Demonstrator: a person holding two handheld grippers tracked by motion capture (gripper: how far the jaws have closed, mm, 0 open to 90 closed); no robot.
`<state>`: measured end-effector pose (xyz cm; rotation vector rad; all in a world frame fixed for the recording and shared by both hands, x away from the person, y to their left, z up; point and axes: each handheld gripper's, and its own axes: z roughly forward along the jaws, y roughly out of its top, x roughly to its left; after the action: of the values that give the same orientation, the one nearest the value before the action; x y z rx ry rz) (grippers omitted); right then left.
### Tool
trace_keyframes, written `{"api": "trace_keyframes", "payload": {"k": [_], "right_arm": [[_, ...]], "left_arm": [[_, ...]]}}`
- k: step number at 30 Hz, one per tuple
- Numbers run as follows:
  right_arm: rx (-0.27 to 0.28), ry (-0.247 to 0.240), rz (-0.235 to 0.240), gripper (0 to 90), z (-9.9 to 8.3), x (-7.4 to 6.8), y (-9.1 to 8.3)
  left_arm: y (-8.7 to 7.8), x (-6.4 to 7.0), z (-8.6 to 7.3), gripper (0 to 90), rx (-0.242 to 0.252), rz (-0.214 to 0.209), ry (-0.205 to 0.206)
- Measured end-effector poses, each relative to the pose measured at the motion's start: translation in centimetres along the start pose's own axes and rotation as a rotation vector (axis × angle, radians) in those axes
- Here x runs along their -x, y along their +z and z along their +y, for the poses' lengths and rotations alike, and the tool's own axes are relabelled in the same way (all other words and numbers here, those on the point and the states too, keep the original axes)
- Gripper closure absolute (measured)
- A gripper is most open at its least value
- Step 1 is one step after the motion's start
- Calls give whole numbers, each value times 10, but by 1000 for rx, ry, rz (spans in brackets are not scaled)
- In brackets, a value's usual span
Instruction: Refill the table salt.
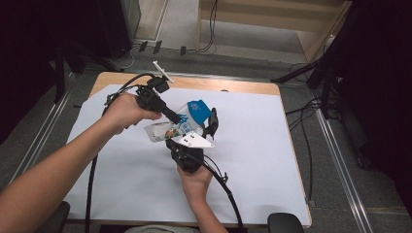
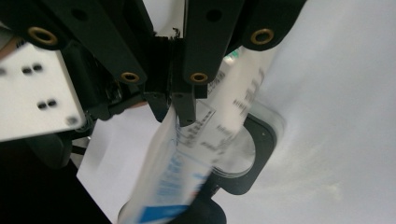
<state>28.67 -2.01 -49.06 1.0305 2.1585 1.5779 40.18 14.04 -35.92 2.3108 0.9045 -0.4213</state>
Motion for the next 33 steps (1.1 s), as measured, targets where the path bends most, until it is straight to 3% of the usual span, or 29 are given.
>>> {"api": "trace_keyframes", "payload": {"k": [4, 8, 12, 15, 19, 24, 27, 30, 33], "right_arm": [[-3, 18, 14, 900, -2, 5, 2], [0, -13, 26, 900, 0, 0, 3], [-7, -15, 25, 900, -1, 0, 4], [-4, -25, 9, 900, -1, 1, 2], [0, -38, -19, 900, 0, 7, -4], [-2, -10, -42, 900, -1, 14, -6], [15, 4, -34, 900, 1, 12, 0], [39, -41, -34, 900, 4, 4, 8], [31, -44, -24, 900, 5, 0, 14]], "left_arm": [[-6, -3, -8, 900, 12, -31, -8], [-13, -5, -13, 900, 31, -5, -28], [-16, -11, -16, 900, 45, 18, -45], [-23, -13, -20, 900, 60, 8, -55], [-37, -9, -27, 900, 80, 6, -49], [-49, 0, -32, 900, 90, -7, -47], [-48, 7, -32, 900, 99, -6, -47], [-40, 9, -29, 900, 103, -21, -51], [-33, 8, -22, 900, 118, -19, -72]]}}
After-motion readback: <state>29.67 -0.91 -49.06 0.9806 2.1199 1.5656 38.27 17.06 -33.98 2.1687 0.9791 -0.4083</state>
